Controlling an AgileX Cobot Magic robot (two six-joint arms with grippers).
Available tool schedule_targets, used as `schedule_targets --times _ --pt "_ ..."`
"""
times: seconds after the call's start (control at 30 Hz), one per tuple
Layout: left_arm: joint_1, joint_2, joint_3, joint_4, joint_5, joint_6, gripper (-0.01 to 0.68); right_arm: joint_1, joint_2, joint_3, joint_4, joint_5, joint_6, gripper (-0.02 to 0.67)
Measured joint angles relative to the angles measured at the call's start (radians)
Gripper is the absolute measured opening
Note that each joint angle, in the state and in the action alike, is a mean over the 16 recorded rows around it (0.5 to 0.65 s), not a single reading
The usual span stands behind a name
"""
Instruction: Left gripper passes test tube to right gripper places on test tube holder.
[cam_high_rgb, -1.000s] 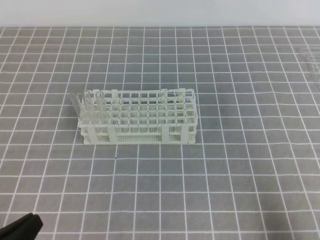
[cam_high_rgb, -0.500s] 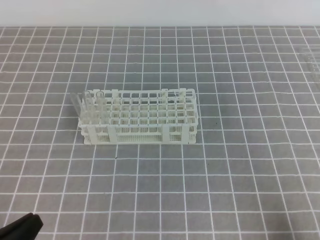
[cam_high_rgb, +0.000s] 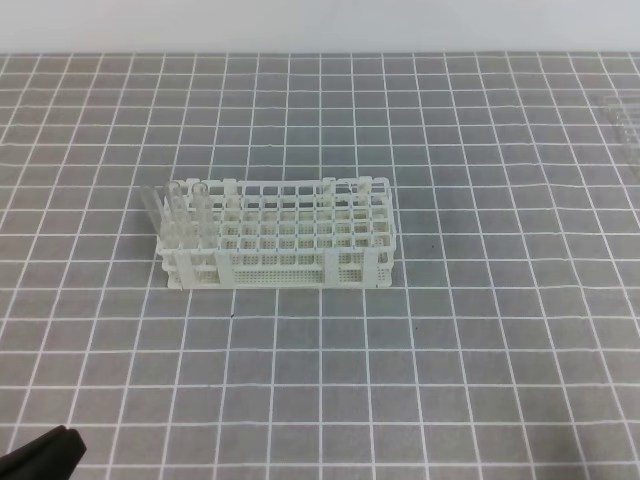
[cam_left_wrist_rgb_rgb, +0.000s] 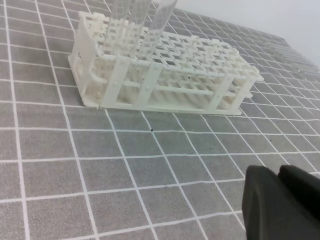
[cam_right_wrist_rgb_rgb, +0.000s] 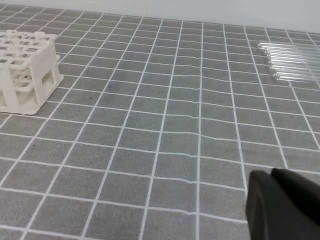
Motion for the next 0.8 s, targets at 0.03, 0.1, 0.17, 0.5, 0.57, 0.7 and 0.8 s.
schedule_targets --times 0.03,0.1,0.17,0.5,0.57,0.7,0.8 --pt "0.007 -0.003 0.0 0.003 0.0 0.001 0.027 0.0 0.0 0.0 0.0 0.0 0.0 -0.013" --pt "0.028 -0.011 0.0 0.01 -0.001 0.005 0.027 0.0 0.0 0.0 0.0 0.0 0.0 -0.013" --pt "0.056 -0.021 -0.001 0.016 -0.002 0.011 0.027 0.0 0.0 0.0 0.0 -0.001 0.0 -0.013" --pt "0.326 -0.077 0.0 0.025 -0.044 0.043 0.027 0.001 0.0 0.0 0.0 -0.002 0.0 -0.013" --pt "0.379 -0.086 0.001 0.02 -0.053 0.05 0.027 0.002 0.0 0.0 0.0 -0.003 0.0 -0.013" --pt "0.46 -0.098 0.002 0.006 -0.061 0.064 0.027 0.002 0.0 0.0 0.0 -0.004 0.0 -0.013" --pt "0.495 -0.102 0.002 -0.002 -0.058 0.077 0.027 0.002 0.0 0.0 0.001 -0.005 0.0 -0.013"
